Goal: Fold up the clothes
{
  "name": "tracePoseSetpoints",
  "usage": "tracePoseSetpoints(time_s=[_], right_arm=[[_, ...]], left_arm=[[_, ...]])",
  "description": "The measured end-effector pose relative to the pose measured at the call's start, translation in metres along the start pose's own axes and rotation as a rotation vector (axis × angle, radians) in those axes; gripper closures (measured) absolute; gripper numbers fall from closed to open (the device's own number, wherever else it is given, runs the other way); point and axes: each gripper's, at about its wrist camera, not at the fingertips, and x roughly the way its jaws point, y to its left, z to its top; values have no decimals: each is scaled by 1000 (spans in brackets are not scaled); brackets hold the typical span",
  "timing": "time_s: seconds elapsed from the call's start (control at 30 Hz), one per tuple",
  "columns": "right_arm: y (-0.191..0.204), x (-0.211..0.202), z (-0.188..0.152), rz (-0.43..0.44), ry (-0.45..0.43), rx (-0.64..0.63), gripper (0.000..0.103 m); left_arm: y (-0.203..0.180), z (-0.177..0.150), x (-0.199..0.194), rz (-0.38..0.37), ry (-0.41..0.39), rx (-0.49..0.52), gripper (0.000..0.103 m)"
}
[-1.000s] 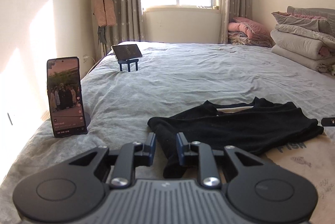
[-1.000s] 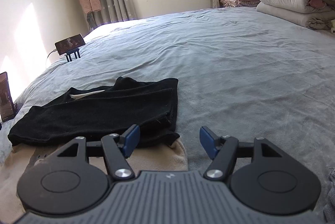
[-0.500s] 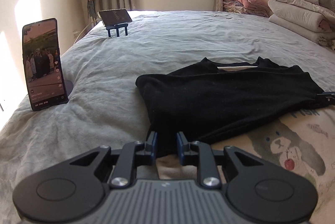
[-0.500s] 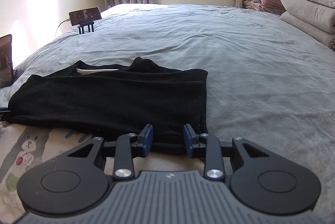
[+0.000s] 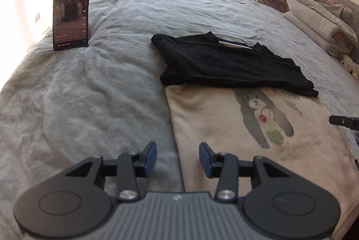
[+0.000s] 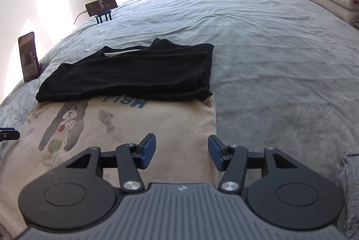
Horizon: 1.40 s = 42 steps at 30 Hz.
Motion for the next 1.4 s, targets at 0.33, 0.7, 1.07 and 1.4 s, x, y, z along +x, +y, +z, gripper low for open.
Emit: tracePoseSetpoints(time_s=[0.33,0.7,1.07,1.4], right_arm=[[-19,-48,-40,18,60,54,47],[-22,-84,-87,41,138,17,48],[-35,-97,-99,126,177,106,74],[-40,-98,-101,216,224,153,74]], left_arm=[[-10,-44,-40,-58,44,35,60],[-8,-83,-68,-151,101,-7,63],[-5,-95,-75,-221,121,-51,84],[7,-106,-77,-290,112,-128,86]])
